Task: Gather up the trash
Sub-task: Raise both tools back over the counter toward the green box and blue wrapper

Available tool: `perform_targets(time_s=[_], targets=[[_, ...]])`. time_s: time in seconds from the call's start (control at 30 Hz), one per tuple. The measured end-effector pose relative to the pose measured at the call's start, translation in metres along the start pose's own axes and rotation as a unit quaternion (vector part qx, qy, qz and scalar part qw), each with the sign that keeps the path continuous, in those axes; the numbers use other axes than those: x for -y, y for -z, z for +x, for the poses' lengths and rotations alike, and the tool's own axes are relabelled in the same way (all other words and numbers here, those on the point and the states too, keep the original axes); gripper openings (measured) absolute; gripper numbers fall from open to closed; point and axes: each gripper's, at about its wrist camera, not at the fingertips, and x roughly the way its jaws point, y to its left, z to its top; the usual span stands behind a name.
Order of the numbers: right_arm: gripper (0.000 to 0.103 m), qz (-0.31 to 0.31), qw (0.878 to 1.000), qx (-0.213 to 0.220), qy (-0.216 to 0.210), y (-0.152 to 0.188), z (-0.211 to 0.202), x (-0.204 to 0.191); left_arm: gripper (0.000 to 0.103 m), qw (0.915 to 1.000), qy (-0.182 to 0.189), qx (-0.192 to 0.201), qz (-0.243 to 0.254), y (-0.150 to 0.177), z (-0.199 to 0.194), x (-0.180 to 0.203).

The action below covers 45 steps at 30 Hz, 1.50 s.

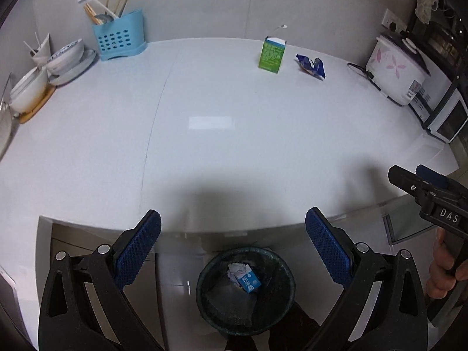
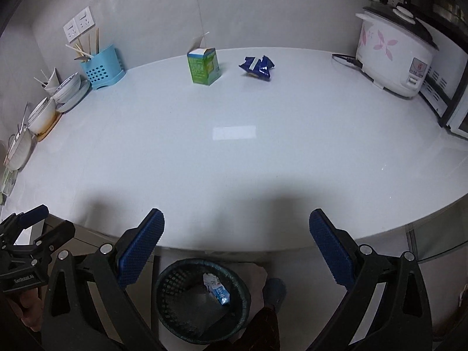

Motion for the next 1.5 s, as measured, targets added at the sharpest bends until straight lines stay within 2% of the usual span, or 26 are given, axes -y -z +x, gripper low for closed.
perform_targets(time_s=[0.47, 0.67, 1.27, 1.5], targets=[[0.095, 0.016, 1.000, 0.011, -0.004, -0.084, 0.006, 0.033, 0.097, 0.9994, -0.003, 0.028, 0.021, -0.087, 0.013, 0.042], [0.095, 0.024, 1.000, 0.005, -0.005, -0.113, 0.019, 0.046, 0.097, 0.9997, 0.007, 0.025, 0.003, -0.120, 0.030, 0.047], [0.095, 0.036, 0.999, -0.030, -0.005, -0.189, 0.085, 0.082, 0.097, 0.9998, 0.009, 0.018, -0.005, -0.202, 0.112, 0.061], [0.095, 0.053, 0.997, -0.051, -0.010, -0.223, 0.118, 0.096, 0.097, 0.9997, 0.005, 0.020, 0.016, -0.226, 0.150, 0.072]])
